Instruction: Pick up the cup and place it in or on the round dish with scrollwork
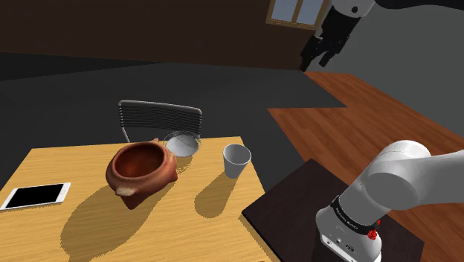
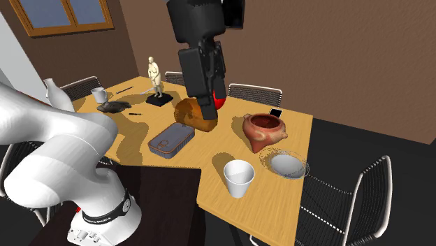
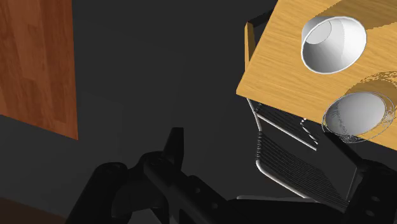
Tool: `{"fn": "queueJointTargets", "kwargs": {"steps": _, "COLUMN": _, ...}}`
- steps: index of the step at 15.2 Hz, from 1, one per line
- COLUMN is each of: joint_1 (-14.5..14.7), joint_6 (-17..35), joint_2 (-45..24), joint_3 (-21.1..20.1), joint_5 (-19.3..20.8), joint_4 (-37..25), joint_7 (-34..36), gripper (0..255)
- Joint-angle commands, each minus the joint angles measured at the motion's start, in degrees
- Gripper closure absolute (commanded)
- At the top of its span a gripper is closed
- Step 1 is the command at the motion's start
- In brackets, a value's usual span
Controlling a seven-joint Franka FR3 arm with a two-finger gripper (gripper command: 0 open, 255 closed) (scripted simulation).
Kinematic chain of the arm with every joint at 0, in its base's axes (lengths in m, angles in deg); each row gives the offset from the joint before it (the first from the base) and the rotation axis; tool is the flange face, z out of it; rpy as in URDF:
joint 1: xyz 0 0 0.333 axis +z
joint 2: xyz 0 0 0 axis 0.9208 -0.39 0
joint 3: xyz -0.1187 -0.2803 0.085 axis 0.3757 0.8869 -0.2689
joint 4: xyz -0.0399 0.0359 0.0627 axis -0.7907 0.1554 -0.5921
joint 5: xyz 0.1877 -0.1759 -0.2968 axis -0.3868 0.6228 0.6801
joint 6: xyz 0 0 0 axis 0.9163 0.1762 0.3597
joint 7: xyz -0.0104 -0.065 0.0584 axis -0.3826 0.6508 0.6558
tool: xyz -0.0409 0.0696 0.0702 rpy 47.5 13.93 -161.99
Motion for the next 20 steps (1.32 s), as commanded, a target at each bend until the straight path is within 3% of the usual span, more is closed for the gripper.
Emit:
{"fn": "queueJointTargets", "kwargs": {"steps": 1, "joint_1": 0.0, "joint_6": 0.0, "joint_2": 0.0, "joint_3": 0.0, "joint_5": 0.0, "joint_4": 0.0, "joint_7": 0.0, "gripper": 0}}
{"fn": "queueJointTargets", "kwargs": {"steps": 11, "joint_1": 2.7, "joint_6": 16.9, "joint_2": -6.3, "joint_3": 3.2, "joint_5": -5.1, "joint_4": 13.6, "joint_7": -1.4, "gripper": 0}}
{"fn": "queueJointTargets", "kwargs": {"steps": 20, "joint_1": 7.0, "joint_6": 34.1, "joint_2": -19.0, "joint_3": 5.9, "joint_5": -12.0, "joint_4": 20.7, "joint_7": -5.2, "gripper": 0}}
